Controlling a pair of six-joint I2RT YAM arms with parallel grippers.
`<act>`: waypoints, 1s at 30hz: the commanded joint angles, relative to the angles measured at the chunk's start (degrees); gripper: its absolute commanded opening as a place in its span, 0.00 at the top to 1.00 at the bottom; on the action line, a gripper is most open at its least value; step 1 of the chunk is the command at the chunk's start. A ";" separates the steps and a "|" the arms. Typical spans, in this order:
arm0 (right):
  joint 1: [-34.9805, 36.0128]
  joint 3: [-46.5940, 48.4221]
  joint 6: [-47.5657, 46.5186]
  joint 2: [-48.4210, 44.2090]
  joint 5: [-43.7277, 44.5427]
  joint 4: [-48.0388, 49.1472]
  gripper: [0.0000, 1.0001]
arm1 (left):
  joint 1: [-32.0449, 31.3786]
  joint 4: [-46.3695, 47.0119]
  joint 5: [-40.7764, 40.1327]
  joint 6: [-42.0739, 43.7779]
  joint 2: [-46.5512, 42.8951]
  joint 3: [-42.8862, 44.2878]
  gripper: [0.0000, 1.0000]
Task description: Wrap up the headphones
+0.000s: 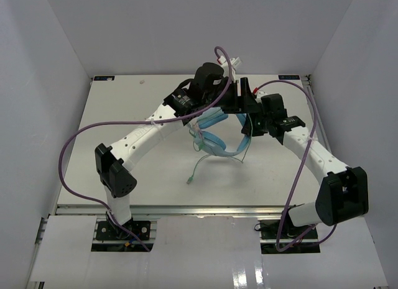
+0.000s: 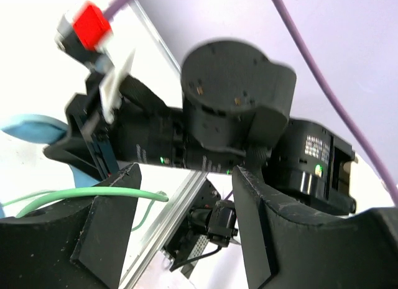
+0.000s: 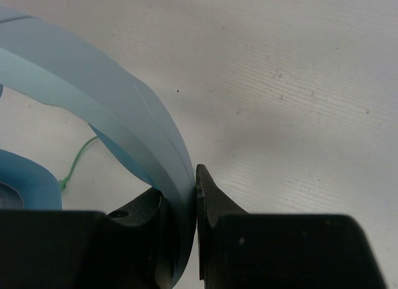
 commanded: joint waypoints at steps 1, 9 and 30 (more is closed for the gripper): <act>1.99 -0.72 -2.07 -5.24 1.01 6.64 0.92 | 2.14 -0.02 2.10 -1.61 0.68 3.33 0.29; 3.16 -5.69 -4.38 -9.48 -6.47 10.83 0.92 | 5.15 1.92 5.19 -4.34 1.83 3.36 0.27; 1.88 -7.12 -2.70 -9.24 -9.20 11.63 0.92 | 6.66 9.06 12.82 -10.23 0.55 -4.40 0.15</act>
